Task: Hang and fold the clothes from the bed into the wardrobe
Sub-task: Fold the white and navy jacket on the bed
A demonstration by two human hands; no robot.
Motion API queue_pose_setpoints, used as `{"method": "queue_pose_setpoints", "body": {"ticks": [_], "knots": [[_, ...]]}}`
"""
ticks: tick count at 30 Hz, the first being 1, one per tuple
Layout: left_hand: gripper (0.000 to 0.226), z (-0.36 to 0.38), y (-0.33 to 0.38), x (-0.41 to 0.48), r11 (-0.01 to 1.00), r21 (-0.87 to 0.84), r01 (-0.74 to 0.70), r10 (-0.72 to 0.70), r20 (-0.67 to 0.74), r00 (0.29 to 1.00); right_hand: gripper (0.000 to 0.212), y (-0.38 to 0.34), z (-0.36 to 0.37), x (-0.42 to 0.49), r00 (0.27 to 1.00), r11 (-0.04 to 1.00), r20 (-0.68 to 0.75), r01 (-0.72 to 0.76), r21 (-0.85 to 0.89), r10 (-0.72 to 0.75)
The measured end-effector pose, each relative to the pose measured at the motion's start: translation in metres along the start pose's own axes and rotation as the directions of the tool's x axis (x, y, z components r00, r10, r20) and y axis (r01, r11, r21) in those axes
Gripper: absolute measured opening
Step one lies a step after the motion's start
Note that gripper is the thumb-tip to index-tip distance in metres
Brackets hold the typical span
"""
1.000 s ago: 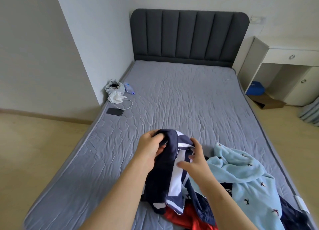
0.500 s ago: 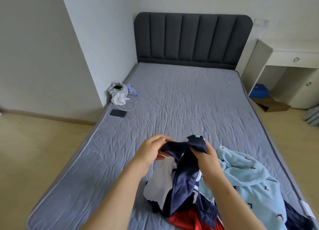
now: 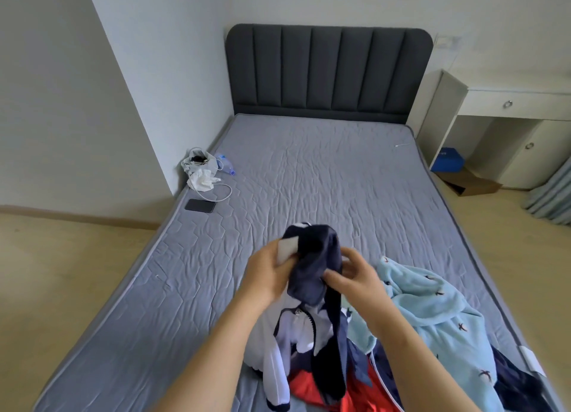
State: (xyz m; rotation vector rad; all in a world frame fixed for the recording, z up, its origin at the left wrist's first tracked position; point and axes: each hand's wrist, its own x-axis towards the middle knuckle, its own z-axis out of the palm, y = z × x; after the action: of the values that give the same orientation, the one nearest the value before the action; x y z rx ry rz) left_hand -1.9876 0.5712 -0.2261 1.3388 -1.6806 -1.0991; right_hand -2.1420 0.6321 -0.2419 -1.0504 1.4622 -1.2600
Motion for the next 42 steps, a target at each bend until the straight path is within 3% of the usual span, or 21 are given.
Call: {"method": "queue_pose_setpoints", "body": {"ticks": [2,3,5,7,8,10,11,13,15,17,20,22,24,25,27,29,32,36,42], "knots": [[0.02,-0.005,0.019,-0.002,0.907,-0.417,0.064,-0.026,0.096,0.995,0.028,0.013,0.004,-0.005,0.98,0.993,0.167,-0.102,-0.067,0.112],[0.02,-0.009,0.024,-0.002,0.877,-0.479,0.038,0.01,0.099,0.995,0.021,0.019,0.007,-0.008,0.969,0.977,0.186,-0.133,-0.164,0.163],[0.024,-0.021,0.027,0.002,0.919,-0.385,-0.089,0.123,0.066,0.99,0.024,0.028,0.005,-0.005,0.973,0.933,0.062,-0.194,-0.302,0.222],[0.026,-0.029,0.026,0.004,0.931,-0.357,-0.075,0.103,0.06,0.993,0.026,0.021,-0.001,0.002,0.969,0.902,-0.133,-0.245,-0.356,0.21],[0.021,-0.031,0.023,0.005,0.941,-0.334,-0.054,0.071,0.037,0.997,0.022,0.009,-0.004,0.005,0.961,0.923,-0.197,-0.249,-0.292,0.196],[0.024,-0.033,0.013,0.005,0.989,-0.129,-0.071,0.067,-0.031,0.997,0.013,-0.015,-0.008,0.012,0.942,0.972,-0.239,-0.227,0.065,0.236],[0.028,-0.031,0.008,0.001,0.994,-0.061,-0.094,0.094,-0.006,0.996,0.013,-0.028,-0.007,0.013,0.93,0.938,-0.226,-0.227,0.263,0.289],[0.027,-0.022,0.0,-0.007,0.995,-0.049,-0.088,0.092,0.081,0.992,0.018,-0.045,-0.004,0.017,0.937,0.844,-0.144,-0.211,0.492,0.318],[0.037,-0.011,-0.003,-0.015,0.996,-0.086,-0.027,0.045,0.214,0.976,0.023,-0.056,0.004,0.02,0.962,0.814,-0.058,-0.192,0.549,0.266],[0.037,0.001,0.0,-0.019,0.999,0.008,-0.033,0.029,0.314,0.949,0.027,-0.059,0.015,0.02,0.977,0.83,-0.005,-0.18,0.527,0.215],[0.02,0.004,0.003,-0.02,0.991,0.117,0.058,-0.067,0.069,0.995,0.027,-0.051,0.019,0.014,0.97,0.842,0.147,-0.242,0.482,0.195],[0.023,-0.003,0.003,-0.025,0.995,-0.037,0.088,-0.09,-0.039,0.995,0.021,-0.046,0.017,0.008,0.961,0.787,0.239,-0.253,0.563,0.139],[0.023,-0.012,0.008,-0.032,0.955,-0.289,0.062,-0.073,-0.028,0.997,0.014,-0.032,0.013,0.006,0.981,0.887,0.196,-0.092,0.453,0.002],[0.023,-0.016,0.013,-0.035,0.916,-0.396,0.065,-0.081,-0.024,0.996,0.024,-0.027,0.012,0.004,0.974,0.936,0.218,-0.027,0.35,-0.053],[0.019,-0.025,0.022,-0.037,0.857,-0.509,0.084,-0.117,-0.033,0.993,0.042,-0.018,0.017,-0.003,0.934,0.982,0.345,0.027,0.187,-0.091],[0.016,-0.035,0.027,-0.034,0.835,-0.545,0.081,-0.119,-0.034,0.992,0.041,-0.012,0.028,-0.006,0.911,0.997,0.405,0.072,0.028,-0.077],[0.014,-0.053,0.029,-0.029,0.876,-0.479,0.057,-0.121,-0.104,0.987,0.028,-0.018,0.046,-0.006,0.949,0.961,0.29,0.189,-0.203,-0.125],[0.009,-0.085,0.024,-0.018,0.961,-0.276,-0.01,-0.061,-0.246,0.967,0.033,-0.036,0.067,0.004,0.961,0.958,0.189,0.233,-0.164,-0.202],[0.023,-0.163,0.002,0.006,0.994,-0.094,-0.056,0.016,-0.384,0.923,0.037,-0.058,0.109,0.025,0.951,0.952,-0.131,0.26,-0.162,-0.282]]}}
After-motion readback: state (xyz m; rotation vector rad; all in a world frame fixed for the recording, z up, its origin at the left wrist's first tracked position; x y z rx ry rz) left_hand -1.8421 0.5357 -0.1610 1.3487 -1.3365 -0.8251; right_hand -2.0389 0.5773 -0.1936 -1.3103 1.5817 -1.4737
